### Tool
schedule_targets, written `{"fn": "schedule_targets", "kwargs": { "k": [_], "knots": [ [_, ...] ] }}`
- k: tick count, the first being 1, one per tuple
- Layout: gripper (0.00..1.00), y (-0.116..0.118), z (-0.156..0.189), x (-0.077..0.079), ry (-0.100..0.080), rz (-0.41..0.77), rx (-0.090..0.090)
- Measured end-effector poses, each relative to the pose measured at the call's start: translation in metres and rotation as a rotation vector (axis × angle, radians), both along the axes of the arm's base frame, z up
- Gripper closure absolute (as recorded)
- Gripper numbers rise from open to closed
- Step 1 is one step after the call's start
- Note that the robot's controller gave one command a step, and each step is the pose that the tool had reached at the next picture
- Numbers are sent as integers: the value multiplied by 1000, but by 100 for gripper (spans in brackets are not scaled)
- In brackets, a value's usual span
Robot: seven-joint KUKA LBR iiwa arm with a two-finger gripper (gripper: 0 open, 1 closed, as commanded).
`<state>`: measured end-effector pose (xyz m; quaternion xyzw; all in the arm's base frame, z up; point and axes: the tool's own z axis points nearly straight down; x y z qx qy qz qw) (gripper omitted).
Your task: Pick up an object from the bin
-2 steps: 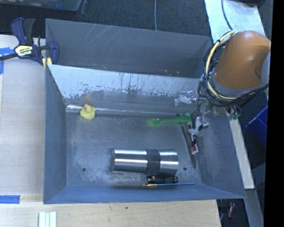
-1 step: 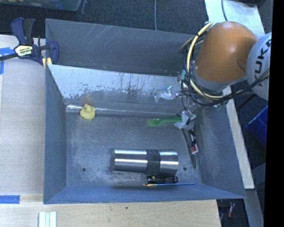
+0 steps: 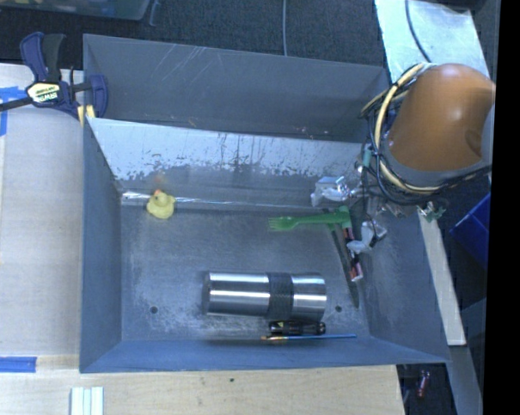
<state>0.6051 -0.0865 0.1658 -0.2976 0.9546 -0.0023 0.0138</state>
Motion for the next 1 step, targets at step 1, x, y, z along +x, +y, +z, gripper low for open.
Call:
{"fn": "schedule_targets", "kwargs": {
  "k": [1],
  "knots": [
    [0,18,-5,23,-17,229,3]
  ]
}}
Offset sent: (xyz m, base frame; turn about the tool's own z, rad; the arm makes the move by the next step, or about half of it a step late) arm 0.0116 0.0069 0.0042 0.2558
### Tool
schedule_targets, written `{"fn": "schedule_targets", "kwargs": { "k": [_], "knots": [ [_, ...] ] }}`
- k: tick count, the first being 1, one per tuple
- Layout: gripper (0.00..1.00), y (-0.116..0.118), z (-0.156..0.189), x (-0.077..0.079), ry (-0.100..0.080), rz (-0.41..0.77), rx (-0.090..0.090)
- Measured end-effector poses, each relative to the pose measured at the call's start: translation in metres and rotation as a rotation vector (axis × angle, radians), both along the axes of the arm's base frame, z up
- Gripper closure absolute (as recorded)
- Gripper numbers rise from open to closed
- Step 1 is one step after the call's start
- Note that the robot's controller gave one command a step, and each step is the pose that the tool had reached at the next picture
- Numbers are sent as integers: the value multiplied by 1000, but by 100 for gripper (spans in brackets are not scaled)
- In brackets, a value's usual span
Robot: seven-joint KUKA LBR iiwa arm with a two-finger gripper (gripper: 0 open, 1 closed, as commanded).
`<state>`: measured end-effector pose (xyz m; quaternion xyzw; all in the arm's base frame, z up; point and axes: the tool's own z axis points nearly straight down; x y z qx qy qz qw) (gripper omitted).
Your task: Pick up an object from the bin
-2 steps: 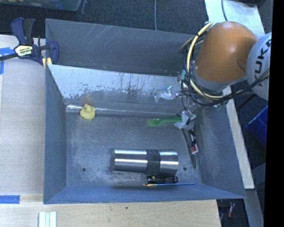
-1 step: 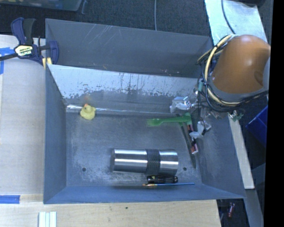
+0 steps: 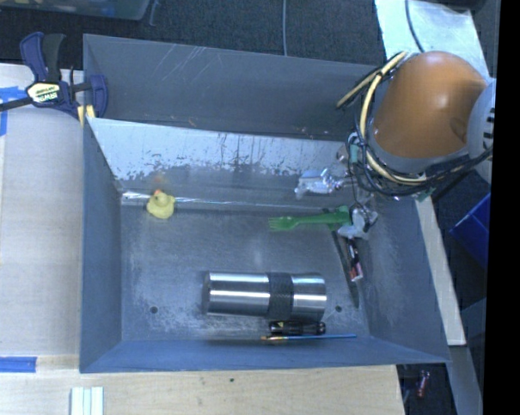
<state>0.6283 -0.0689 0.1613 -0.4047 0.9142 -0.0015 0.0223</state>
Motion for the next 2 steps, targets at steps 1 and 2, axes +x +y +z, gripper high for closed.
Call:
{"fn": "schedule_targets", "kwargs": {
  "k": [1,2],
  "knots": [
    [100,-11,10,-11,13,-487,10],
    [100,-11,9,-11,13,-487,10]
  ]
}}
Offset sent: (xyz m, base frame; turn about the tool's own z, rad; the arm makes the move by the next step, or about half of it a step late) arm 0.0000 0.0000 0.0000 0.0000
